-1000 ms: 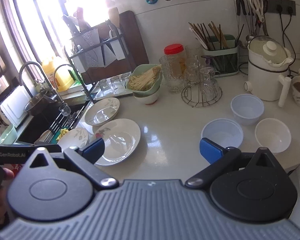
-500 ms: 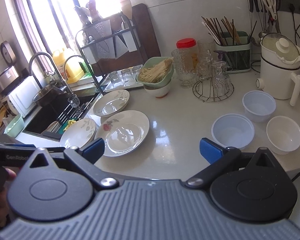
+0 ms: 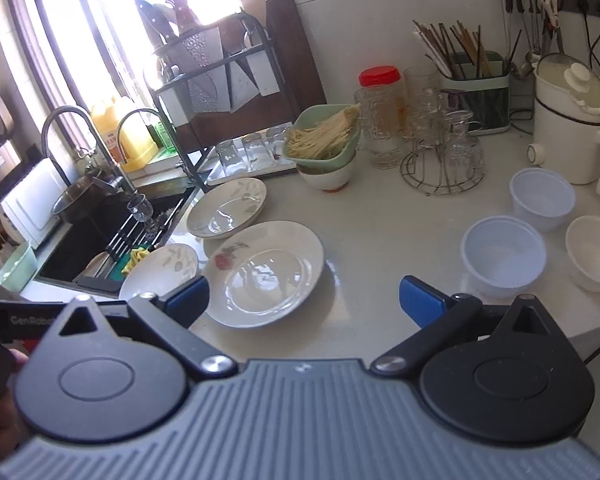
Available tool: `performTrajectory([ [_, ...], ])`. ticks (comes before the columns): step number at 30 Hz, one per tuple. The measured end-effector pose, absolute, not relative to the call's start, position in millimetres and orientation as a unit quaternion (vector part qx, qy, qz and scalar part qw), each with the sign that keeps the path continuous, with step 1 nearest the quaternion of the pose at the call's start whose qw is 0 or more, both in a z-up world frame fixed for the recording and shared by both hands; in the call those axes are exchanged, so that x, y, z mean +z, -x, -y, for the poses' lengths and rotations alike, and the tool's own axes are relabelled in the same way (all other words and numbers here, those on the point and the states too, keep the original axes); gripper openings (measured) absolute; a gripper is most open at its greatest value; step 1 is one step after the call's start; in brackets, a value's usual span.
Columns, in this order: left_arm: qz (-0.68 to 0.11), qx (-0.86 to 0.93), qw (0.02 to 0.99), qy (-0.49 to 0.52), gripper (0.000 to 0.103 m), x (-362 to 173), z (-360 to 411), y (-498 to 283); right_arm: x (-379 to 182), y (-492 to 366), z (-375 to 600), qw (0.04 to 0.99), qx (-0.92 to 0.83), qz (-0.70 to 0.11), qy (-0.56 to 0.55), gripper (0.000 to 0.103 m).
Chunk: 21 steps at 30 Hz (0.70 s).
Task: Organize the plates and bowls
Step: 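Move both tools toward the leaf-pattern plate beside the sink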
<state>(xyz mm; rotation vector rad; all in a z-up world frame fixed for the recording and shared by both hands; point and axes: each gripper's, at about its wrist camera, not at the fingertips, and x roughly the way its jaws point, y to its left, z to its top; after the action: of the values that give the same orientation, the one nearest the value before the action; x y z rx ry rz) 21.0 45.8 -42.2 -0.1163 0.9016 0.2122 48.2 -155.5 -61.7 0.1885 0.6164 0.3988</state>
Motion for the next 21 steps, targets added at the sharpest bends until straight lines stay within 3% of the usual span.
performTrajectory([
  [21,-0.453,0.048,0.887,0.075,0.1,-81.4,-228.3,-109.2,-76.6,-93.6,-1.6,0.913,0.201,-0.341,-0.098,0.103],
])
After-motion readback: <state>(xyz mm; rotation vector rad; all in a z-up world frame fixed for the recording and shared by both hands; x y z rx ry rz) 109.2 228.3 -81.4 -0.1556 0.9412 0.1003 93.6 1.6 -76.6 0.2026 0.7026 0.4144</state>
